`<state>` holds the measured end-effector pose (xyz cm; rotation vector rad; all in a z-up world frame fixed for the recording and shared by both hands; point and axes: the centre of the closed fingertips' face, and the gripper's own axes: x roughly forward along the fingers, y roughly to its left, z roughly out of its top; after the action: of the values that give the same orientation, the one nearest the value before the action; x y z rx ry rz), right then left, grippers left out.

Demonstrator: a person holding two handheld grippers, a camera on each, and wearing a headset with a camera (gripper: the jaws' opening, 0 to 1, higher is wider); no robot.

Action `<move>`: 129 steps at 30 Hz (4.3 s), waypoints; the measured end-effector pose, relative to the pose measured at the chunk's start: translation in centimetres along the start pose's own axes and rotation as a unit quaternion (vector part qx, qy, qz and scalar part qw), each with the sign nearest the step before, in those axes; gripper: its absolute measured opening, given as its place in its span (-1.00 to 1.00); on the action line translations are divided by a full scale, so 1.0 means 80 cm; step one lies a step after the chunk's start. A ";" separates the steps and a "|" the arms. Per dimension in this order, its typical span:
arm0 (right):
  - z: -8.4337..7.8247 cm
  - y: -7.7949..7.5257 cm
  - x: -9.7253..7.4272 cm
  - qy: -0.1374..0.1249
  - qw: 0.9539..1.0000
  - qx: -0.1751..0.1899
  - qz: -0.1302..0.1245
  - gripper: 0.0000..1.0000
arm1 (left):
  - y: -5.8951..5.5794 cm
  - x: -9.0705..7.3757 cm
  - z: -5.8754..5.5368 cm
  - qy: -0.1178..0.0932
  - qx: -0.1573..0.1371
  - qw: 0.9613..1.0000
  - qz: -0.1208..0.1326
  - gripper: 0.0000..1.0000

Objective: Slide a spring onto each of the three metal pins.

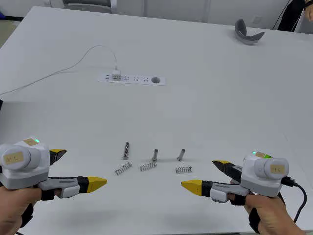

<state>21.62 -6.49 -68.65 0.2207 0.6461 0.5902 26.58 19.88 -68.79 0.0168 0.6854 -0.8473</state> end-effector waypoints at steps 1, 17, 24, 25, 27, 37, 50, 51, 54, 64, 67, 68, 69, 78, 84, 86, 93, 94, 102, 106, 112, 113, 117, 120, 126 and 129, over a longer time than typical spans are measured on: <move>0.000 0.000 0.000 0.000 1.000 -0.001 -0.001 0.89 | 0.000 0.000 0.000 0.000 0.000 1.000 0.000 0.99; -0.002 0.002 0.001 -0.005 1.000 -0.004 0.008 0.93 | -0.001 0.000 0.001 -0.001 -0.001 1.000 -0.001 0.99; -0.002 0.000 -0.003 -0.011 1.000 -0.006 0.005 0.95 | 0.003 0.003 0.001 0.001 -0.006 1.000 0.001 0.99; -0.003 0.000 -0.003 -0.010 1.000 -0.007 0.005 0.96 | 0.003 0.004 0.002 0.001 -0.007 1.000 0.001 0.99; -0.006 -0.001 -0.004 -0.006 1.000 -0.010 0.001 0.97 | 0.004 0.008 0.004 0.002 -0.006 1.000 0.000 0.99; -0.014 -0.002 -0.009 0.002 1.000 -0.012 -0.004 0.97 | 0.008 0.033 0.021 0.003 -0.004 1.000 -0.008 0.97; -0.020 -0.002 -0.011 0.000 1.000 -0.003 -0.004 0.97 | 0.012 0.078 0.032 0.026 0.008 0.999 -0.020 0.93; -0.021 -0.002 -0.011 0.001 1.000 -0.002 -0.004 0.97 | 0.013 0.083 0.032 0.029 0.009 0.999 -0.021 0.92; -0.024 -0.002 -0.010 0.004 1.000 -0.002 -0.003 0.97 | 0.014 0.094 0.033 0.035 0.009 0.999 -0.023 0.91; -0.028 0.000 -0.008 0.008 1.000 0.000 -0.001 0.97 | 0.024 0.123 0.030 0.051 0.002 0.998 -0.021 0.80; -0.030 0.000 -0.008 0.011 1.000 0.000 -0.002 0.96 | 0.026 0.130 0.028 0.056 0.000 0.998 -0.020 0.76; -0.031 0.000 -0.007 0.012 1.000 0.000 -0.001 0.95 | 0.028 0.133 0.027 0.058 0.001 0.998 -0.018 0.74; -0.032 0.000 -0.007 0.013 1.000 0.001 -0.001 0.95 | 0.028 0.135 0.028 0.059 0.001 0.998 -0.017 0.71; -0.038 0.002 -0.003 0.018 1.000 0.000 0.000 0.93 | 0.039 0.160 0.027 0.062 -0.006 0.998 -0.004 0.46; -0.041 0.004 -0.001 0.024 1.000 -0.002 0.001 0.92 | 0.040 0.179 0.025 0.068 -0.015 0.998 0.000 0.31; -0.041 0.004 0.000 0.026 1.000 -0.001 0.002 0.92 | 0.038 0.185 0.023 0.072 -0.016 0.997 0.002 0.27; -0.042 0.004 0.000 0.027 1.000 0.001 0.002 0.91 | 0.034 0.203 0.015 0.083 -0.028 0.996 0.007 0.07; -0.042 0.003 0.000 0.028 1.000 0.001 0.002 0.91 | 0.034 0.205 0.013 0.086 -0.029 0.996 0.009 0.01; -0.046 -0.001 -0.003 0.031 1.000 0.005 -0.001 0.91 | 0.035 0.218 0.009 0.089 -0.049 0.995 0.023 -0.33; -0.049 -0.002 -0.004 0.034 0.999 0.007 -0.001 0.91 | 0.034 0.221 0.004 0.099 -0.059 0.993 0.030 -0.48; -0.049 -0.003 -0.004 0.035 0.999 0.009 -0.001 0.90 | 0.037 0.223 0.001 0.106 -0.058 0.991 0.048 -0.65; -0.049 -0.002 -0.003 0.035 0.999 0.010 -0.001 0.90 | 0.037 0.224 0.001 0.109 -0.056 0.991 0.050 -0.67; -0.049 -0.001 -0.002 0.036 0.999 0.009 0.001 0.90 | 0.037 0.223 -0.003 0.122 -0.032 0.990 0.057 -0.78; -0.048 -0.001 -0.002 0.036 0.999 0.008 0.001 0.90 | 0.040 0.221 -0.005 0.129 -0.023 0.990 0.057 -0.79; -0.047 -0.003 -0.002 0.037 0.999 0.006 0.000 0.90 | 0.047 0.212 -0.010 0.152 0.014 0.986 0.062 -0.83; -0.048 -0.002 -0.002 0.036 0.999 0.007 0.000 0.90 | 0.051 0.209 -0.010 0.157 0.020 0.985 0.065 -0.82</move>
<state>19.23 -6.67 -71.65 0.2129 0.7207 0.5964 36.70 11.39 -79.90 0.2336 0.9517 -0.7397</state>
